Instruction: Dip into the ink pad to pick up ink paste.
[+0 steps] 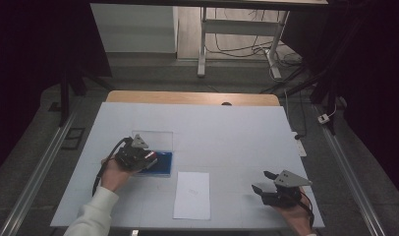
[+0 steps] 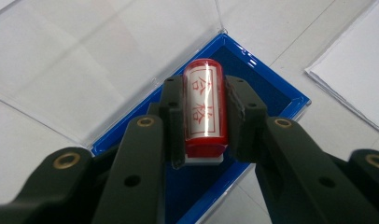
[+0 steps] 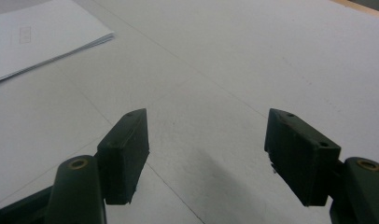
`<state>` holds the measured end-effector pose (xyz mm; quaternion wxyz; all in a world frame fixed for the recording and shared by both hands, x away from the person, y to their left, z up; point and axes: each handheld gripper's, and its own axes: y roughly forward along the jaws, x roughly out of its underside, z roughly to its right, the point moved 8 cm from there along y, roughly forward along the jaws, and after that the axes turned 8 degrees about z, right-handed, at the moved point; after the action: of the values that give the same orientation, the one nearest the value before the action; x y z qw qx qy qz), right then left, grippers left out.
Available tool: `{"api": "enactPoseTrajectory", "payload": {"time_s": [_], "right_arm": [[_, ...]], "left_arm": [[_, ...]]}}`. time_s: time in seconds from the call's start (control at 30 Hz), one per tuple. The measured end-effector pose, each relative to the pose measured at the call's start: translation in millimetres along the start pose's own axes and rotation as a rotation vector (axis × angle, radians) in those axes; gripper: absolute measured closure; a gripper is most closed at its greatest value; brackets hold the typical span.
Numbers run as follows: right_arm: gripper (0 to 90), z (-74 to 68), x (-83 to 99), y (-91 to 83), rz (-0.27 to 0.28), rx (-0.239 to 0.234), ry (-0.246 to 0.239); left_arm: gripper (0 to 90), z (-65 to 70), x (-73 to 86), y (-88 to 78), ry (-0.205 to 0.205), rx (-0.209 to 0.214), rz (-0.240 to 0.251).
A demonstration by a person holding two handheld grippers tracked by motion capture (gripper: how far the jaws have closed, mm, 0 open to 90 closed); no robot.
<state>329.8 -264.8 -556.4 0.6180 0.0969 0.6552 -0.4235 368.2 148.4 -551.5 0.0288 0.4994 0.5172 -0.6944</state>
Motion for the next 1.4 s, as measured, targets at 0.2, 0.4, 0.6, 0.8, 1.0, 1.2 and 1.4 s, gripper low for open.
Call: {"api": "enactPoseTrajectory", "payload": {"time_s": [0.2,0.4,0.6,0.8,1.0,1.2,1.4], "right_arm": [[30.0,0.0,0.0,0.0,0.0,0.0,0.0],[30.0,0.3,0.0,-0.2,0.0,0.001,0.0],[30.0,0.1,-0.2,-0.3,0.002,-0.001,0.001],[30.0,0.2,-0.6,-0.3,0.004,0.0,0.003],[30.0,-0.5,-0.6,-0.4,0.001,0.001,-0.001],[30.0,-1.4,-2.4,-0.9,0.006,0.002,-0.002],[30.0,-3.3,-3.3,-0.9,0.007,-0.002,-0.01]], "left_arm": [[70.5,-0.7,1.4,1.6,-0.003,-0.004,0.003],[70.5,-0.6,3.0,1.4,0.0,-0.006,0.001],[70.6,-0.6,3.6,1.5,-0.002,-0.007,-0.005],[70.7,-0.3,3.3,1.8,0.002,-0.011,-0.019],[70.8,0.6,3.5,3.6,-0.001,-0.018,-0.042],[71.0,4.6,4.3,6.1,0.029,-0.061,-0.068],[71.1,2.1,6.1,6.3,0.002,-0.035,-0.045]]}}
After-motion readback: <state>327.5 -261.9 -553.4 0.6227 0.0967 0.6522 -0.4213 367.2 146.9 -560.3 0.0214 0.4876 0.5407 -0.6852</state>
